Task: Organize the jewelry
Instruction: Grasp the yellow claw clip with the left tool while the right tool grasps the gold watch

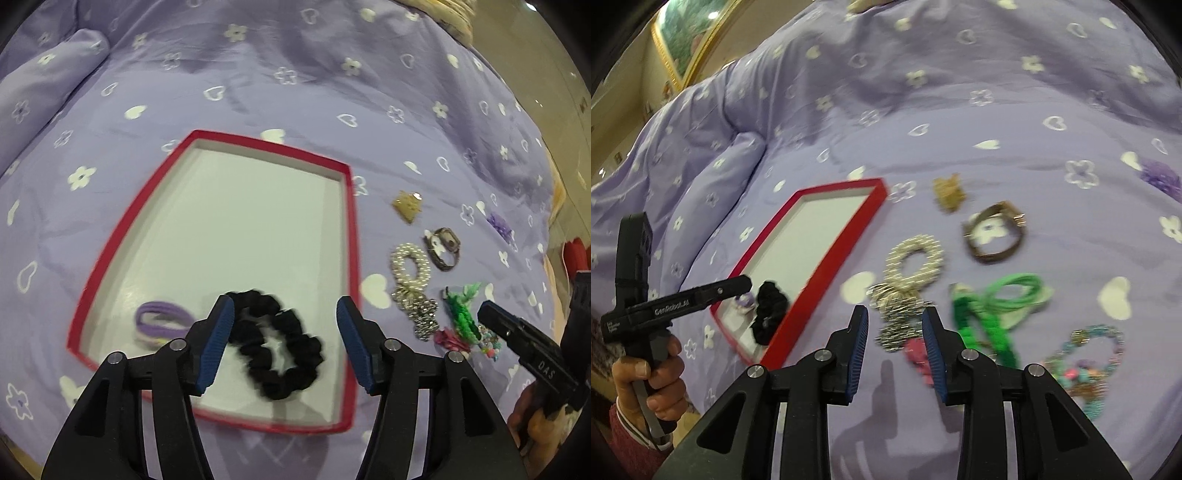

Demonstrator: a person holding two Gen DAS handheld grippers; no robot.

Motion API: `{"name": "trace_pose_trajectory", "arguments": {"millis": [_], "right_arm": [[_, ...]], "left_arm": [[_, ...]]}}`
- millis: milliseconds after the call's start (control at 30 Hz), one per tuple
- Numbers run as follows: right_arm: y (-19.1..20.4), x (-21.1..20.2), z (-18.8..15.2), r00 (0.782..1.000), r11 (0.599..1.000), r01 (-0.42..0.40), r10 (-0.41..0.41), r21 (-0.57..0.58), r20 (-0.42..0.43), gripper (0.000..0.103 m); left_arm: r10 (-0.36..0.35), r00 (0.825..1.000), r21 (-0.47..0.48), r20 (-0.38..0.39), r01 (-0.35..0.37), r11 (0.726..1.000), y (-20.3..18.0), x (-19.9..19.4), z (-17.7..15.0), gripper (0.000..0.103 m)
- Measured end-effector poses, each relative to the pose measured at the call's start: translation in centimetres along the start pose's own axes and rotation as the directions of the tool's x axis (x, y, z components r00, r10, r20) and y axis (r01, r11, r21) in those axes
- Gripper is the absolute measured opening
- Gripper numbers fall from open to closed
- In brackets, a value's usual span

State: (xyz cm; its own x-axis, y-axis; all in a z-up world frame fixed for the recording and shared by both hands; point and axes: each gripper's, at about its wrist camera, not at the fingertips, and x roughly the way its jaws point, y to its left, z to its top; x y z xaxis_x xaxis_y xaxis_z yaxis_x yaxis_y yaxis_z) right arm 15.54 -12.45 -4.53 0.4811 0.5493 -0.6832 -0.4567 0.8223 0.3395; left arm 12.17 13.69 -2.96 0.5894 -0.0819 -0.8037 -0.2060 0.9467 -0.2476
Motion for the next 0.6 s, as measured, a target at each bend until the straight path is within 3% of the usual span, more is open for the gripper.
{"name": "trace_pose_trajectory", "arguments": {"millis": [367,600], "right_arm": [[-4.5,-0.8,2.3,0.997,0.998,0.056,-0.058,0.042,0.046,0.033],[-7.0,1.2,4.4,0.994,0.994,0.102,-0.103,0.03,0.023,0.033]], "left_arm": [[-0.04,0.999,0.078,-0.017,0.041,0.996,-5.0,2.5,2.5,0.059],[-0.044,0.998,0.139,-0.041,0.05,0.989,-8.1,5.5,4.8,0.061]]}}
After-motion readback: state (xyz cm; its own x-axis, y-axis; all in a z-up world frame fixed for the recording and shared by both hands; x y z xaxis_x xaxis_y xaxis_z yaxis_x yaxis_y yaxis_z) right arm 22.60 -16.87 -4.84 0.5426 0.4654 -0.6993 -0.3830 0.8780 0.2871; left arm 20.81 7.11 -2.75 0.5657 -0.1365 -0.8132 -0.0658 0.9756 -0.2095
